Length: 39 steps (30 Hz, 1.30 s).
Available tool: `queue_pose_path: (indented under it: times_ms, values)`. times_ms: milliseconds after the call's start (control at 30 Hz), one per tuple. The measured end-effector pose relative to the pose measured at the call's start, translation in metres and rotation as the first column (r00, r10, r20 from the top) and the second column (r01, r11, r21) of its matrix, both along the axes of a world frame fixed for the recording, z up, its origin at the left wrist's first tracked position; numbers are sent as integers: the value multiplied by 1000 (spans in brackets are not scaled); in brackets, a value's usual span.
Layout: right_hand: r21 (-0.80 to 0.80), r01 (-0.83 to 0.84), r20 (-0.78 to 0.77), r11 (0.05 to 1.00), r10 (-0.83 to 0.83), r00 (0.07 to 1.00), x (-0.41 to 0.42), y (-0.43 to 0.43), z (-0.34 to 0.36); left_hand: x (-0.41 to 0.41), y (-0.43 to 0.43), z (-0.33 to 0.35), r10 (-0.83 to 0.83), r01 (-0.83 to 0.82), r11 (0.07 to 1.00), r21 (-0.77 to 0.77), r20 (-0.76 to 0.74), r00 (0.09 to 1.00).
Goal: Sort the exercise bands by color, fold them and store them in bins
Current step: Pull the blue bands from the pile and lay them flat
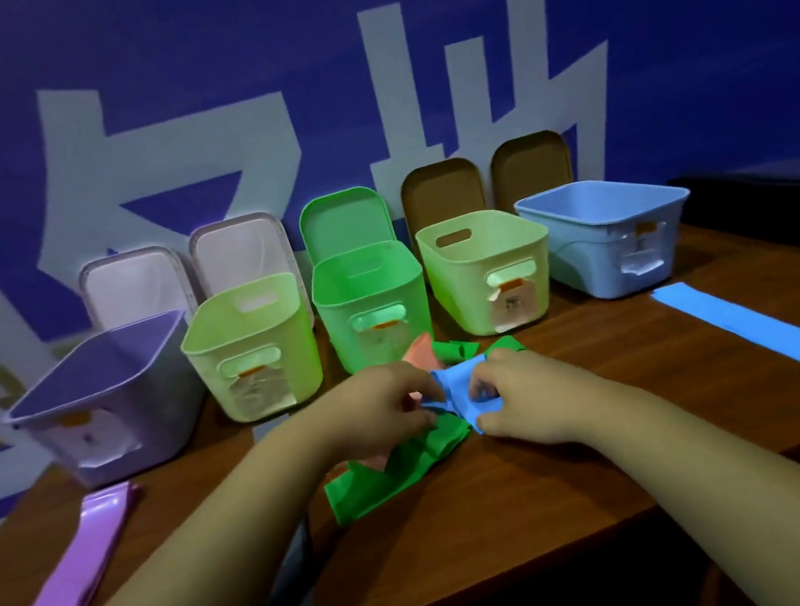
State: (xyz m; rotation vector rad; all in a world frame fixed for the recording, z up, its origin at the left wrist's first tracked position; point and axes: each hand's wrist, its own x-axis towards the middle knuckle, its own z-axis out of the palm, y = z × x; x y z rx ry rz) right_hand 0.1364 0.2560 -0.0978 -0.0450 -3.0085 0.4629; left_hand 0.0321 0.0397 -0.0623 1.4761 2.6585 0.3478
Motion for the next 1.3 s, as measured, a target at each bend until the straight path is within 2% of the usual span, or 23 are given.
queue_pose_path:
  times_ms: [133,300,367,467,533,600,733,800,900,1067,1167,1300]
  values:
    - [-82,10,-97,997,-18,995,-6,7,-11,-8,6,-5,-4,5,999,41,-19,1000]
    - [-406,-43,-293,913,-86,952,-4,2,3,-13,8,1,-34,25,986,163,48,998]
    - [-485,-108,-342,868,-75,937,-6,-5,18,-13,5,7,-37,6,963,270,110,993]
    - [-579,-176,-396,797,-86,914,-18,-17,37,-16,-2,16,-86,-54,908,416,310,947]
    - [-597,-224,-440,771,-81,894,-28,-23,45,-18,-8,18,-133,-124,857,500,448,884]
    - [-604,-255,-469,755,-78,880,-40,-30,48,-23,-17,18,-165,-189,810,555,525,835]
    - [-610,-271,-498,744,-94,862,-62,-46,43,-32,-33,15,-203,-264,750,606,592,780]
    - [-577,-246,-520,779,-118,846,-72,-52,36,-35,-38,12,-220,-298,719,628,611,760]
    - [-573,-144,-478,807,-187,858,-81,-57,20,-42,-42,4,-211,-397,661,636,666,716]
    - [-721,-65,-270,690,-194,943,-81,-57,3,-52,-46,-3,-136,-525,580,623,710,691]
    - [-723,-76,-253,687,-160,954,-81,-56,-2,-52,-48,-1,-193,-565,533,630,740,644]
    - [-720,-59,-216,692,-143,966,-82,-55,-10,-52,-52,-5,-175,-552,529,644,720,672]
